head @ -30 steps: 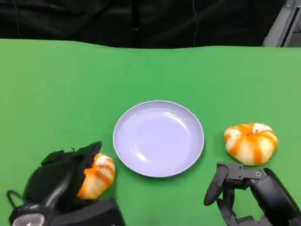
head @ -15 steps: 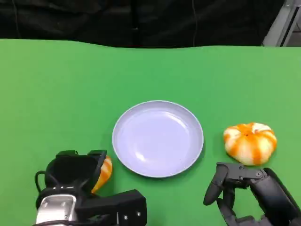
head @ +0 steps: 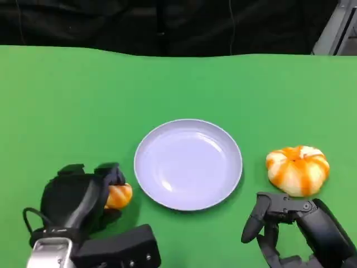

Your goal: Grasp the bread from the table and place it into the plate.

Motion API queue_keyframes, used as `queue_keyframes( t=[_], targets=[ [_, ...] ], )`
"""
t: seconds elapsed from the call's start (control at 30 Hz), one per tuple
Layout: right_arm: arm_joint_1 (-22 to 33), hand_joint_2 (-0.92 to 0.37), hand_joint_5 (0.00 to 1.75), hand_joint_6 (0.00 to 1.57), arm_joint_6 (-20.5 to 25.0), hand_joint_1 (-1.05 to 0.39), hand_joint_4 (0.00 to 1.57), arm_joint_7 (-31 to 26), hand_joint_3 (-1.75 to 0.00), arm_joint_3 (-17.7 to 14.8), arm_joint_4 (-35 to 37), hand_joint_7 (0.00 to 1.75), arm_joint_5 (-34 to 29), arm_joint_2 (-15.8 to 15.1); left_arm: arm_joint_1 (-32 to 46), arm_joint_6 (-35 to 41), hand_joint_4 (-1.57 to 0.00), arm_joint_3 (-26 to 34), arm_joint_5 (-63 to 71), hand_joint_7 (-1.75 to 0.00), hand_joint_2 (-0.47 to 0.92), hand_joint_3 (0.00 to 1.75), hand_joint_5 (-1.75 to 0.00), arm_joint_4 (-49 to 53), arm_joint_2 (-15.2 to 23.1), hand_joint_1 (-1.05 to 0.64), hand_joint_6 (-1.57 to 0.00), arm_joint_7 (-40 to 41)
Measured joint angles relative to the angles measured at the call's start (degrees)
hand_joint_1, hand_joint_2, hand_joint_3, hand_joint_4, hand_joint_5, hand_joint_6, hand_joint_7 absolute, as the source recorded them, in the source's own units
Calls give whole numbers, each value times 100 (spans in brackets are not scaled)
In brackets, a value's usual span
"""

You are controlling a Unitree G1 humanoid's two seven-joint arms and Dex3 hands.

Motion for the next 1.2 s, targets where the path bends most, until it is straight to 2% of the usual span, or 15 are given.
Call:
queue_keyframes(
  t=[0.1, 0.3, 0.43, 0.63, 0.83, 1.07, 1.2],
  targets=[
    [0, -23, 175, 84, -1, 5, 87, 1, -149, 5, 0, 128, 1, 0, 46, -77, -87, 113, -87, -171, 47, 112, -175, -226, 28, -17, -69, 105],
    [-4, -22, 175, 85, -1, 5, 87, 0, -151, 20, 4, 129, -2, 12, 258, -341, -89, 286, -110, -169, 45, 117, -175, -731, 61, -16, -70, 356],
    [-13, -22, 175, 84, -2, 5, 87, -5, -151, 28, 5, 129, -17, 15, 287, -626, -93, 335, -82, -160, 31, 136, -175, -910, 77, -16, -78, 632],
    [-16, -22, 175, 84, -9, 6, 87, -18, -152, 35, 24, 129, -18, 16, 80, -1354, -96, 285, 11, -158, 24, 151, -175, -873, 74, -17, -82, 1322],
    [-12, -21, 175, 84, -16, 6, 87, -56, -152, 53, 24, 129, -26, 25, -448, -1786, -94, 123, -5, -155, 25, 149, -175, -436, -51, -20, -82, 1484],
    [6, -21, 175, 84, -17, 5, 87, -75, -152, 70, 16, 129, -36, 23, -1180, -1851, -94, -119, -51, -173, 28, 143, -175, 314, -352, -20, -73, 1474],
    [27, -21, 175, 84, -5, 5, 87, -74, -153, 96, 8, 129, -20, 26, -1595, -1911, -94, -252, -77, -172, 28, 138, -175, 863, -517, -21, -74, 1510]
  ],
)
